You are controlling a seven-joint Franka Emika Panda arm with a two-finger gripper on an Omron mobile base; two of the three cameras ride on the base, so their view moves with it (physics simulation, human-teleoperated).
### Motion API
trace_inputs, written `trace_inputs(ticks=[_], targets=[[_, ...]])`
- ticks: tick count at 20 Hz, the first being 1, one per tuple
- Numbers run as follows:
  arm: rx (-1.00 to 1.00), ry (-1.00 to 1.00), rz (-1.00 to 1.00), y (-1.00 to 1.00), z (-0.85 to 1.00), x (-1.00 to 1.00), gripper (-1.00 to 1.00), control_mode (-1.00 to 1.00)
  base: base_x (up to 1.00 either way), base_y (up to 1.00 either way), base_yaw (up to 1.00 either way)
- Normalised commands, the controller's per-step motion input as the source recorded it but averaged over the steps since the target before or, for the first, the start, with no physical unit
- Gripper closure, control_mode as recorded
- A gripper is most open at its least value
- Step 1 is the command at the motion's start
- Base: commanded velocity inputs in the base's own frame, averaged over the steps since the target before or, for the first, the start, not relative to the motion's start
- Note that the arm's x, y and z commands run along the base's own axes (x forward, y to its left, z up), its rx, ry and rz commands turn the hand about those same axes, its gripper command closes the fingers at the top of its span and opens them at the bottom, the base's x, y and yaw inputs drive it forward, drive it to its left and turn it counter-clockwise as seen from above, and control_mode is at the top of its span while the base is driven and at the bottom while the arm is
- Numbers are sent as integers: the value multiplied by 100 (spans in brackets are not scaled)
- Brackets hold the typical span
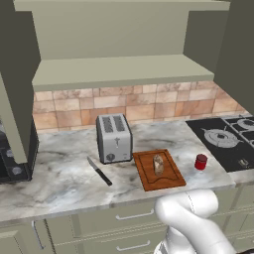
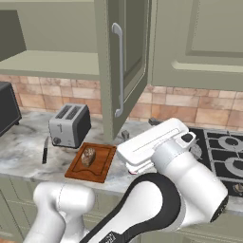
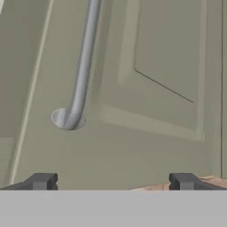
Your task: Pick the bread, place it on the cutting board, pick the jam, place it on the counter, and close the cabinet.
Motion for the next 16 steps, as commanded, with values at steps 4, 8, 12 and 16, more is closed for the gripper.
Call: trace_inputs(ticks=[4,8,12,16], targets=[[0,0,4,-6,0,22,-100,-100,0,0,0],[0,0,5,-7,0,19,-100,-100,0,0,0],[0,0,5,-8,0,16,-100,-100,0,0,0],[0,0,6,-4,0,16,-100,-100,0,0,0]])
